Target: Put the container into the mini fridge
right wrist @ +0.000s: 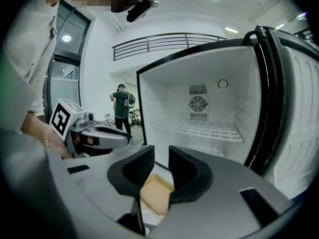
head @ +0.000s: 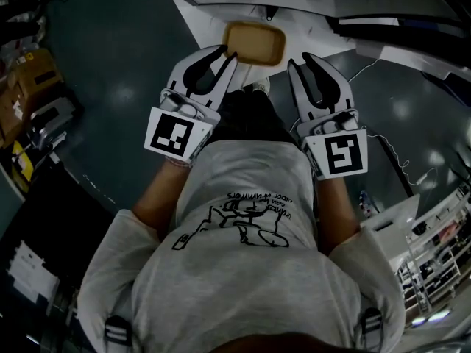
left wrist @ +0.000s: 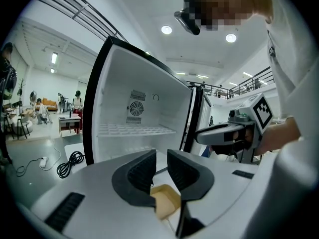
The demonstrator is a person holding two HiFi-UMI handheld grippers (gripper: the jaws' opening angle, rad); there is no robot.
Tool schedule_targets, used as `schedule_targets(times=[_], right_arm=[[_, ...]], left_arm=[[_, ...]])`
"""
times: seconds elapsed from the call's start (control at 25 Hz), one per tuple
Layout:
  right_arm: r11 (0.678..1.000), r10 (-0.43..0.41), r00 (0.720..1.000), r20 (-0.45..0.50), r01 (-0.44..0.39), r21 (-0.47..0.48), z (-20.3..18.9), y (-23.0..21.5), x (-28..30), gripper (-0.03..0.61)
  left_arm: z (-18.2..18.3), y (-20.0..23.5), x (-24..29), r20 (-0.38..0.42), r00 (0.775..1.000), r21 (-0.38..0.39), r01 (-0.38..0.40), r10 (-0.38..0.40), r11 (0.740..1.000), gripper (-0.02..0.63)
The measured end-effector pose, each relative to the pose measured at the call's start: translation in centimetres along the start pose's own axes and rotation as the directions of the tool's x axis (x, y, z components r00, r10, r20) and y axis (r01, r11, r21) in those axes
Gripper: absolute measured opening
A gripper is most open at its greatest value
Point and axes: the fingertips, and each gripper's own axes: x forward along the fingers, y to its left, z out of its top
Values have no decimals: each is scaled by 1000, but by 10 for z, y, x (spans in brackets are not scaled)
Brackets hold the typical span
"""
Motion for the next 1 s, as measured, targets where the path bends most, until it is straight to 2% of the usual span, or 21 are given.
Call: schedule_targets(times=[0.08,0.36,0.48,0.68,0.8,1.0], right_arm=[[1000,-7,1000,3,7,-1,-4,-3,3,81],[1000,3,996,-90,0,30,-32,-6,6,86],[999,3,997,-82,0,33,-37,-7,11,87],[1000,6,997,-71,-6,5,-46,-5,18,89],[1000,-17,994,-108,16,-13,-56,-8,21,91],[1000,-30,995,-96,29,-12,-63,-9,28,92]], left_arm=[[-7,2,3,-3,1000,1,-5,5,1000,80],[-30,10,9,-37,999,-19,-18,17,1000,80],[-42,14,9,-73,997,1,-27,27,1000,80],[-56,20,15,-77,997,-3,-24,24,1000,80],[-65,23,20,-91,996,7,-14,15,1000,80],[-75,26,22,-97,995,11,-18,19,1000,81]])
